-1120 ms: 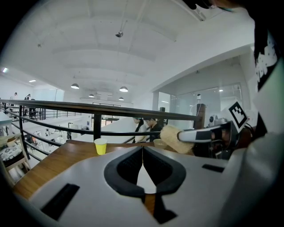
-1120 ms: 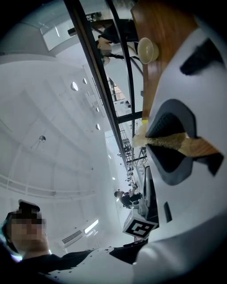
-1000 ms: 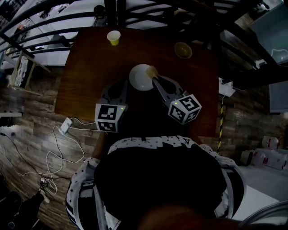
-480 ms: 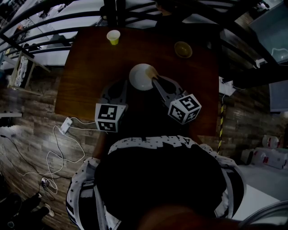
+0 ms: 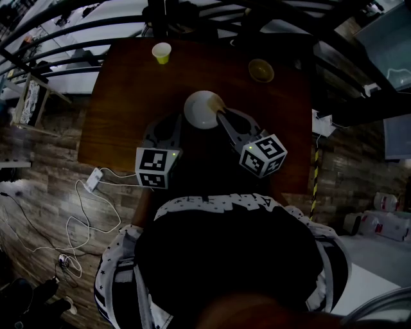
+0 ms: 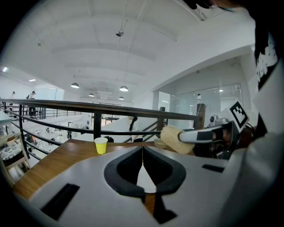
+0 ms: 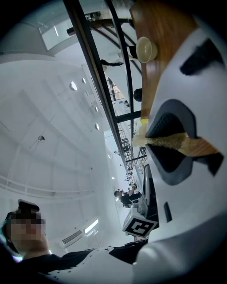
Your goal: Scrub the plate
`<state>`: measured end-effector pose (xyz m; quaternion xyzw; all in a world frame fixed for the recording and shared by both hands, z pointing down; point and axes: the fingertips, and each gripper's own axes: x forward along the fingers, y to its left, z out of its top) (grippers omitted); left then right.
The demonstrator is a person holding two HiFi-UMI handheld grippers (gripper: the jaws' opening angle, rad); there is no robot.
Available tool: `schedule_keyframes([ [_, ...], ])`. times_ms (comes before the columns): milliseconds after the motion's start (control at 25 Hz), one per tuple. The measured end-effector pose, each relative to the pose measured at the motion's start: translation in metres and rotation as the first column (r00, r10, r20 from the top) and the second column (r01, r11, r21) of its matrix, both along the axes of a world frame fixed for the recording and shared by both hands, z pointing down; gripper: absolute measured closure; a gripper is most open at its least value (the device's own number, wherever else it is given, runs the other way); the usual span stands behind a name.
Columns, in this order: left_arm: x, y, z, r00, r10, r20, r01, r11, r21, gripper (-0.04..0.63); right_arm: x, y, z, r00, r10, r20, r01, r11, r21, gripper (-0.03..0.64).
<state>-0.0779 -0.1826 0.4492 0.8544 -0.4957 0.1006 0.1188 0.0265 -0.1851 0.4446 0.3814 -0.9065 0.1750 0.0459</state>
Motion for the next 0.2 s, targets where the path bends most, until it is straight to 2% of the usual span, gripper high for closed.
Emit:
schedule_keyframes([
  [200, -0.0015, 0.0, 0.0008, 1.0, -0.001, -0.001, 0.001, 1.0, 0.0, 0.581, -0.0009, 0.0004, 0.0015, 1.0, 0.001, -0.003, -0.001, 1.0, -0.001, 0.568],
])
